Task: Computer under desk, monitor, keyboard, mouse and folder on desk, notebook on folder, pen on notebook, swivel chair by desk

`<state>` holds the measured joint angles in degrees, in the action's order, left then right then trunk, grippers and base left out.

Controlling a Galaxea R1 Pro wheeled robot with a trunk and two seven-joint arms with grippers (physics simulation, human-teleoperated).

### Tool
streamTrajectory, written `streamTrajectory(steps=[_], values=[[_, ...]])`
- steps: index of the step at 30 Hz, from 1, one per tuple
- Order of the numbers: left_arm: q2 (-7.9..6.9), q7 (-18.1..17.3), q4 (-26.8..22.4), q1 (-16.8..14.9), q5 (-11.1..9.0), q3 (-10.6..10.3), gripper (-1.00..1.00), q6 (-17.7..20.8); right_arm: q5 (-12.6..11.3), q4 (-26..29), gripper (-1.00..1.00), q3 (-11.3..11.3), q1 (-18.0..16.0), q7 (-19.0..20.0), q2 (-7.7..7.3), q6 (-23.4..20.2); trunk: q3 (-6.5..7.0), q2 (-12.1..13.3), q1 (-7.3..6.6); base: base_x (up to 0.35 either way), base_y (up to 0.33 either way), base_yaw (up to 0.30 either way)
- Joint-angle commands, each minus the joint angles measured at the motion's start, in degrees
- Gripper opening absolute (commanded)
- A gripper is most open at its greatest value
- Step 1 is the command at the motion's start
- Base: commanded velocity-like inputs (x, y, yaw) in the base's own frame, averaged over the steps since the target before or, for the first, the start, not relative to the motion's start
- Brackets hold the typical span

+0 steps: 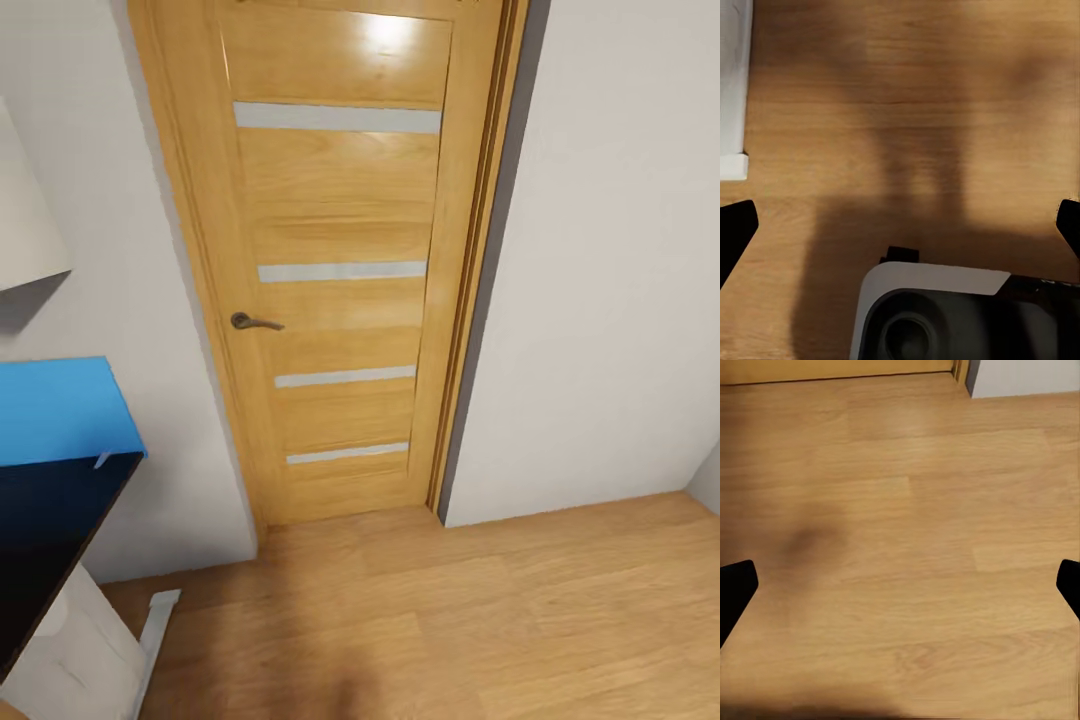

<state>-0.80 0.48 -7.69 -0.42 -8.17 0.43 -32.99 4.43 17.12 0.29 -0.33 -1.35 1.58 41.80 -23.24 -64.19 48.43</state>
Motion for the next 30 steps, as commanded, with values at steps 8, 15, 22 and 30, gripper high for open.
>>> streamTrajectory(steps=[8,15,22,30], values=[[0.01,0.06,0.04,-0.07,-0.16,0.00,1.00,-0.23,0.55,-0.06,1.00,-0.04,-0.02,-0.14,0.00,0.13,-0.06,-0.04,-0.02,-0.167,-0.166,0.285],[-0.06,0.05,0.04,-0.04,-0.18,0.01,1.00,-0.31,0.60,-0.06,1.00,-0.03,-0.02,-0.14,0.06,0.13,-0.06,-0.04,-0.02,-0.036,-0.033,0.285],[-0.08,0.06,0.04,-0.04,-0.18,0.01,1.00,-0.39,0.66,-0.03,1.00,-0.03,-0.02,-0.14,0.08,0.13,-0.06,-0.04,-0.02,-0.004,-0.003,0.285],[-0.08,0.12,0.04,-0.04,-0.70,0.07,1.00,-0.68,0.67,-0.04,1.00,-0.11,-0.02,-0.21,0.15,1.86,-0.06,-0.04,-0.02,-0.113,-0.064,0.285]])
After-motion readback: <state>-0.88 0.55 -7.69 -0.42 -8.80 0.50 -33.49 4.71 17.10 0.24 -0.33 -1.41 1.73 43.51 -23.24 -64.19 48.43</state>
